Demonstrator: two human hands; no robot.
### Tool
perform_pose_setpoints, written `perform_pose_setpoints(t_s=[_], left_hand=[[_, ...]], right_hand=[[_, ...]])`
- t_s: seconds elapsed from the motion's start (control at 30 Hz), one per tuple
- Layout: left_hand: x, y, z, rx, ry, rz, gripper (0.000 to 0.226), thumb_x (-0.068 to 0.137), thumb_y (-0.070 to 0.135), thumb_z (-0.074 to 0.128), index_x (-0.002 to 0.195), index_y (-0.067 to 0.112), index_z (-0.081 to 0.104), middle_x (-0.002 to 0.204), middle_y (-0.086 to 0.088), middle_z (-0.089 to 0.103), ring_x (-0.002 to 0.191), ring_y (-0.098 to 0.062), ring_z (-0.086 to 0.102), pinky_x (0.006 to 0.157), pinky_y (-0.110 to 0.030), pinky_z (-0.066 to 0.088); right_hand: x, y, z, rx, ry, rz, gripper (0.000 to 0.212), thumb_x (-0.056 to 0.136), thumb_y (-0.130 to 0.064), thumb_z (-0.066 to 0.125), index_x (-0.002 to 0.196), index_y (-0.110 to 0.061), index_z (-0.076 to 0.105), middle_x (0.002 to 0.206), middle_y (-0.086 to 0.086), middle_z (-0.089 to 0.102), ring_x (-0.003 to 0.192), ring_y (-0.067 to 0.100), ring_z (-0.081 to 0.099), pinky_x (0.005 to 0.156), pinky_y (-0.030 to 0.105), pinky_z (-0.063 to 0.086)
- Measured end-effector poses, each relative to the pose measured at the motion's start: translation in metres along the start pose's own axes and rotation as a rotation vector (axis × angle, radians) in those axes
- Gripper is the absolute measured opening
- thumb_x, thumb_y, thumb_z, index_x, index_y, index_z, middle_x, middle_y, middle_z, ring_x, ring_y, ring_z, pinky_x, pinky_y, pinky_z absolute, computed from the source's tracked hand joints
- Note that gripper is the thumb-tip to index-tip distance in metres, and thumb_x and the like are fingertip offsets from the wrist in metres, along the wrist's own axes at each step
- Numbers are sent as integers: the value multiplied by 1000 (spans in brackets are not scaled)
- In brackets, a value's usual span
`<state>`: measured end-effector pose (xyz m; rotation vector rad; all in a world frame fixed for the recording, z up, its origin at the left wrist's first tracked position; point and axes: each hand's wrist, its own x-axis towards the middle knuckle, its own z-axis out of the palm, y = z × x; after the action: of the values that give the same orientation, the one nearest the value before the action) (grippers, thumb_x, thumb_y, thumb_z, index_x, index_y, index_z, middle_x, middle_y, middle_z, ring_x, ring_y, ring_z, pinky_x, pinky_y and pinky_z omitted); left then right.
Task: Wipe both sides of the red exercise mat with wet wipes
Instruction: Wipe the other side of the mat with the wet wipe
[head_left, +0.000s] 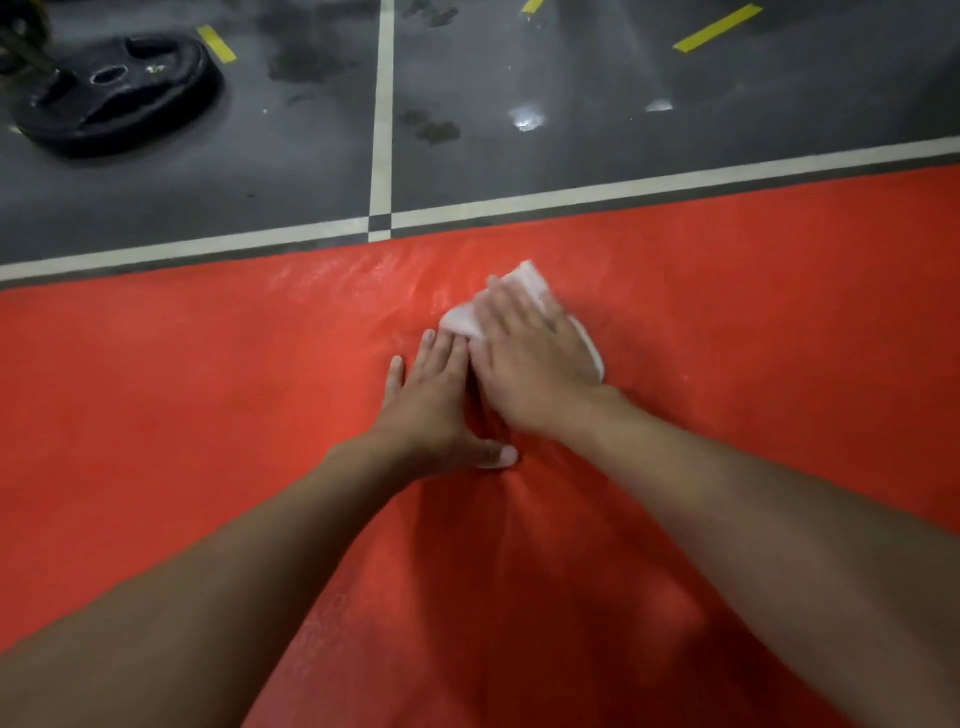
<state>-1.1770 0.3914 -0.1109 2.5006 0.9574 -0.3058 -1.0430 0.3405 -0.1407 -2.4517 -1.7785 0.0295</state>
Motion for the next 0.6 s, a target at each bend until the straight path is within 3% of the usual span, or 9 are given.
perform_pose_setpoints(t_s=[0.07, 0.1, 0.2, 0.23, 0.33, 0.4, 0.5, 0.53, 0.6], left_hand=[[-1, -1, -1, -14, 13, -1, 137, 60, 61, 81, 157, 19, -6, 163, 4, -17, 147, -12, -21, 120, -44, -10], [-1, -1, -1, 0, 12, -10, 138, 60, 61, 81, 156, 18, -9, 163, 3, -19, 147, -12, -22, 120, -43, -10], [0, 2, 0, 42, -9, -32, 141, 61, 63, 79, 155, 16, -14, 161, 3, -25, 146, -11, -24, 120, -43, -12], [-1, 2, 1, 40, -3, -41, 140, 62, 62, 80, 155, 15, -14, 161, 2, -25, 146, -11, -24, 120, -43, -12], [-1, 3, -2, 10, -18, -30, 136, 63, 59, 81, 156, 15, -7, 161, 2, -23, 146, -11, -24, 120, -42, -11], [-4, 1, -1, 15, -9, -29, 135, 64, 61, 78, 156, 15, -9, 161, 1, -23, 147, -12, -23, 120, -42, -11], [-7, 2, 0, 63, -10, -15, 133, 68, 65, 74, 155, 13, -12, 161, -1, -23, 148, -14, -21, 120, -42, -10], [-9, 3, -1, 65, -5, -24, 132, 69, 64, 73, 155, 12, -11, 162, -2, -22, 148, -15, -20, 120, -42, -8], [-12, 8, -3, 57, -12, -34, 125, 73, 60, 72, 156, 11, -9, 162, -3, -20, 149, -16, -19, 121, -43, -6]], right_hand=[[-14, 11, -4, -53, -71, -246, 69, 96, -38, -3, 156, -14, 21, 165, 4, 14, 153, 18, 4, 123, 41, -2], [-9, 28, -9, -67, -59, -273, 70, 95, -36, -5, 156, -14, 23, 165, 4, 17, 153, 18, 5, 124, 41, -2], [-6, 47, -15, 5, -23, 187, 61, 101, -36, 6, 157, -16, 20, 165, 4, 15, 153, 16, 5, 123, 43, 3], [-10, 32, -12, 34, -13, 249, 61, 102, -37, 9, 158, -14, 18, 166, 5, 13, 153, 17, 4, 123, 43, 3], [-39, -6, 0, -57, -33, -112, 70, 95, -39, -4, 158, -15, 15, 166, 5, 11, 153, 18, 3, 123, 42, 4], [-41, 19, -10, -63, -54, -244, 69, 95, -38, -5, 158, -20, 16, 166, 1, 11, 153, 15, 4, 123, 41, 5], [-41, 35, -18, -1, -38, 148, 62, 100, -38, 7, 157, -17, 17, 166, 2, 11, 153, 14, 4, 123, 42, 3], [-45, 22, -15, 10, -19, 193, 61, 101, -37, 13, 157, -15, 17, 166, 4, 11, 153, 16, 4, 123, 43, 3], [-59, -5, -8, -52, -35, -3, 65, 96, -37, 12, 157, -15, 14, 166, 6, 9, 153, 18, 1, 122, 44, 3]])
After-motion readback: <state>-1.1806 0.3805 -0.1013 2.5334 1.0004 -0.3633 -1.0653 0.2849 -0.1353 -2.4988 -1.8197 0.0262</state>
